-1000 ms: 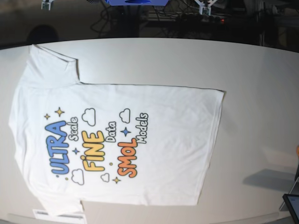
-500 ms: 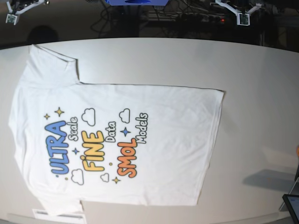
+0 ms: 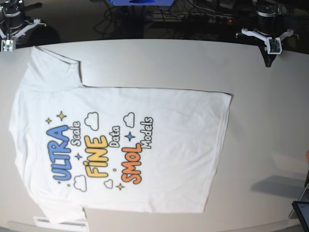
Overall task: Fold the T-shirt properly
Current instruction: 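Move both grippers down toward the shirt's shoulder corners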
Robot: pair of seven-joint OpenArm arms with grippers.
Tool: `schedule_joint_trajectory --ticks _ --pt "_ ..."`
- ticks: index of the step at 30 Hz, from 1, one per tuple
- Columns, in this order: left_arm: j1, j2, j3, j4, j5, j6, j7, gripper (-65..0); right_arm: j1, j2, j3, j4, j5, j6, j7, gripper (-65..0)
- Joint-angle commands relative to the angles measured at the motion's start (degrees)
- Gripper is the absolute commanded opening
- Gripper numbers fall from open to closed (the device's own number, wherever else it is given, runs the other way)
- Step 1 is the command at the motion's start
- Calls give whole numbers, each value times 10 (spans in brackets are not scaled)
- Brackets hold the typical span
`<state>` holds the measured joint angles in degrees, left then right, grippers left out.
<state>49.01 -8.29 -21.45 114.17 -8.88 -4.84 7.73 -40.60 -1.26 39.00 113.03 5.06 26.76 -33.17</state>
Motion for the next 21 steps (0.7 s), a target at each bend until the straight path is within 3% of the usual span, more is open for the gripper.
schedule_joint_trajectory --ticks 1,4,6,9,12,17,21 --pt "0 -2 -2 10 0 -19 -2 -650 7 2 11 9 3 33 3 -650" --pt "-17 1 -2 7 0 -77 1 -650 60 -4 58 9 3 130 -49 -627" --pt "-19 2 -2 6 -1 -102 1 -650 101 -5 99 9 3 132 -101 -614" --pt "-35 2 -2 4 -1 -102 1 -650 155 -8 158 8 3 132 -166 -611" --pt "-44 2 -2 4 -1 -102 1 -650 184 -2 177 8 2 132 -201 -601" --pt "-60 1 0 0 -1 -102 35 -650 188 8 158 9 9 132 -222 -451" --pt "-82 1 -2 -13 -1 -102 80 -650 177 9 138 9 51 132 -223 -332"
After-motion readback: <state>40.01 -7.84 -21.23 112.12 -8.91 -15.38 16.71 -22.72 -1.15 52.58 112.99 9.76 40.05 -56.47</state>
